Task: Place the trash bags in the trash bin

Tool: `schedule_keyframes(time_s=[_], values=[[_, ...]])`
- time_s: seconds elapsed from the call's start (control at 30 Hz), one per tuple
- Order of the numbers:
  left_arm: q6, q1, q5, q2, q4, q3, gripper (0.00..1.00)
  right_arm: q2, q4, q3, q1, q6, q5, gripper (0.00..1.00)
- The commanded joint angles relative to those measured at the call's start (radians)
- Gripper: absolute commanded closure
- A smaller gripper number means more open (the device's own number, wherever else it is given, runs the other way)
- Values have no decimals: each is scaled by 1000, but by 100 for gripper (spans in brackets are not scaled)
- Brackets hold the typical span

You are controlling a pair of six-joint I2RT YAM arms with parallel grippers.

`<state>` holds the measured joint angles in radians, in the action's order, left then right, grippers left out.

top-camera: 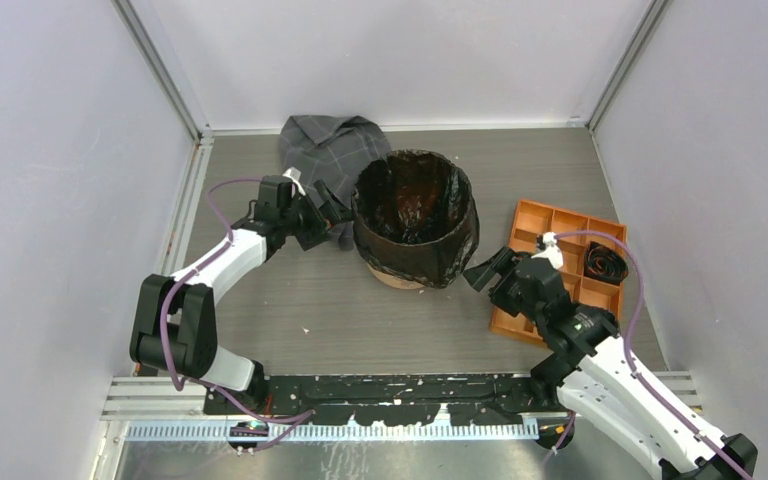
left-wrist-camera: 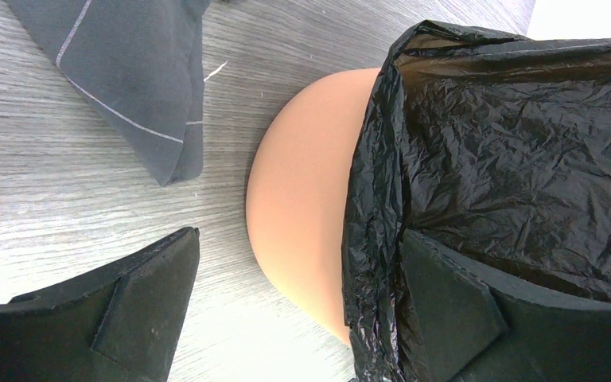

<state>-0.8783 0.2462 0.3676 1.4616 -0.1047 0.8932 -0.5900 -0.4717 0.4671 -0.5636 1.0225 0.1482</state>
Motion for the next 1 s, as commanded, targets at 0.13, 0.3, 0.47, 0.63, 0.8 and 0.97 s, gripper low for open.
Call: schedule_keyframes(time_s=[0.13, 0.3, 0.47, 0.63, 0.8, 0.97], values=[[16, -7, 18, -24, 20, 27, 0, -114, 5, 162, 19, -87, 206, 20], [15, -7, 23, -16, 23, 30, 0, -254, 132, 166, 129, -92, 135, 20], [10, -7, 34, -7, 30, 36, 0, -401, 312, 135, 202, -74, -1, 20], [9, -7, 36, -6, 30, 41, 0, -583, 415, 143, 202, -82, -88, 20], [11, -7, 36, -11, 27, 42, 0, -687, 469, 142, 202, -82, -134, 20], [14, -7, 39, -16, 21, 46, 0, -692, 420, 163, 206, -94, -105, 20]])
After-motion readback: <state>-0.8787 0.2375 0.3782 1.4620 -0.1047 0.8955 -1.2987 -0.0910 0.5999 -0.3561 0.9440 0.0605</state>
